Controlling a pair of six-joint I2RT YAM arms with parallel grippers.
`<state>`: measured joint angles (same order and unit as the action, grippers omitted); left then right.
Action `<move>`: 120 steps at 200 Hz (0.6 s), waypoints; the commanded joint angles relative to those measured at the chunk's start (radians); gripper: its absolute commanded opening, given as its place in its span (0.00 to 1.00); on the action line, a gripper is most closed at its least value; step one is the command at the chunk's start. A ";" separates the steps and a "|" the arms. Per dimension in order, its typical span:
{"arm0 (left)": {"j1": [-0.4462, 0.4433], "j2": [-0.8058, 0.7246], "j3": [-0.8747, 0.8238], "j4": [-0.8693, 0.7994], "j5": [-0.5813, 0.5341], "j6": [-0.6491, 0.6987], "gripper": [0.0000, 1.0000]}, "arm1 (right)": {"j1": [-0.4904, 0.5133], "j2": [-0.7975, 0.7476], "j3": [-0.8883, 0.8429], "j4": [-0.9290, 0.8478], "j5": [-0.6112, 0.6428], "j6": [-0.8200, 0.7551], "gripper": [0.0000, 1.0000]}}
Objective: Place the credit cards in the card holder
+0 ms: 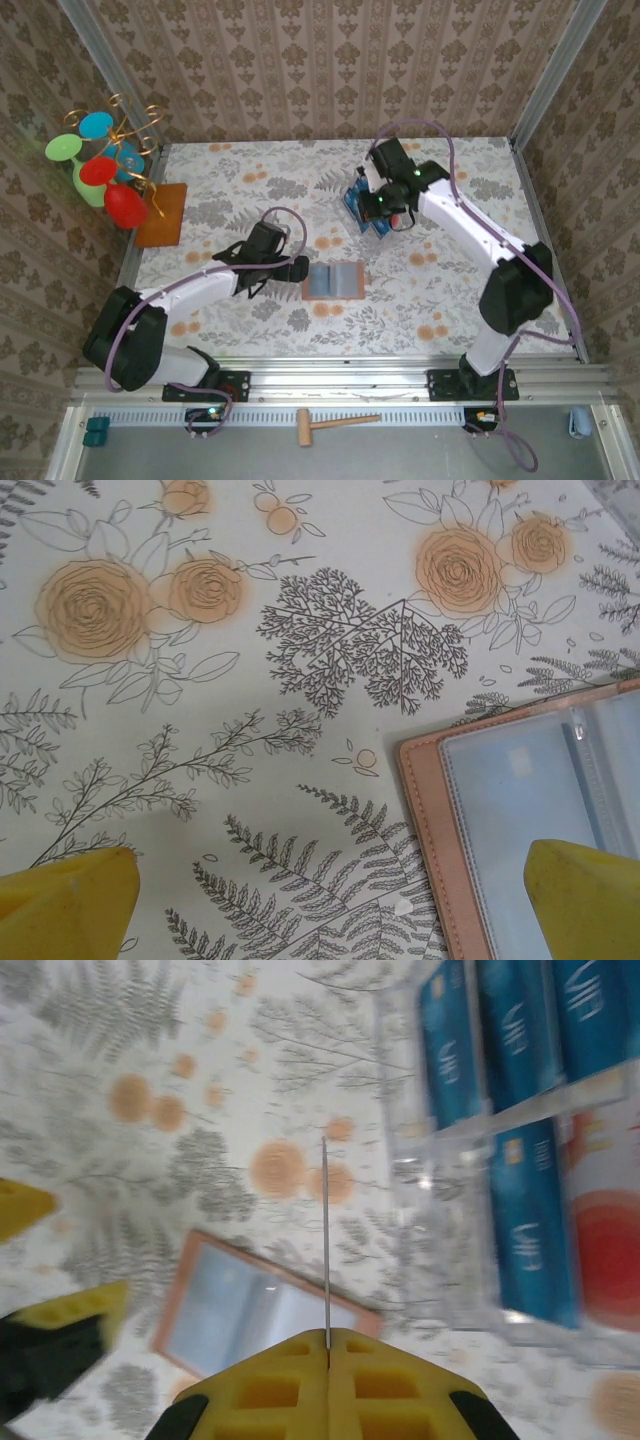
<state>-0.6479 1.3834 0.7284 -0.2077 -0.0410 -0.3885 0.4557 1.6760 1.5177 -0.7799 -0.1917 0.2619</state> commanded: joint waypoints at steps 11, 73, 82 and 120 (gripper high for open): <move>-0.053 0.059 0.065 -0.066 -0.071 0.068 1.00 | -0.003 -0.083 -0.281 0.321 -0.223 0.234 0.00; -0.123 0.155 0.113 -0.099 -0.163 0.110 1.00 | 0.015 -0.186 -0.685 0.749 -0.255 0.481 0.00; -0.130 0.161 0.112 -0.097 -0.170 0.111 1.00 | 0.017 -0.187 -0.724 0.801 -0.260 0.506 0.00; -0.156 0.181 0.100 -0.099 -0.201 0.108 1.00 | 0.045 -0.184 -0.834 0.968 -0.266 0.571 0.00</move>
<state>-0.7879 1.5509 0.8154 -0.2810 -0.1989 -0.2977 0.4782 1.5139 0.7311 0.0074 -0.4320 0.7544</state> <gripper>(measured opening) 0.999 0.040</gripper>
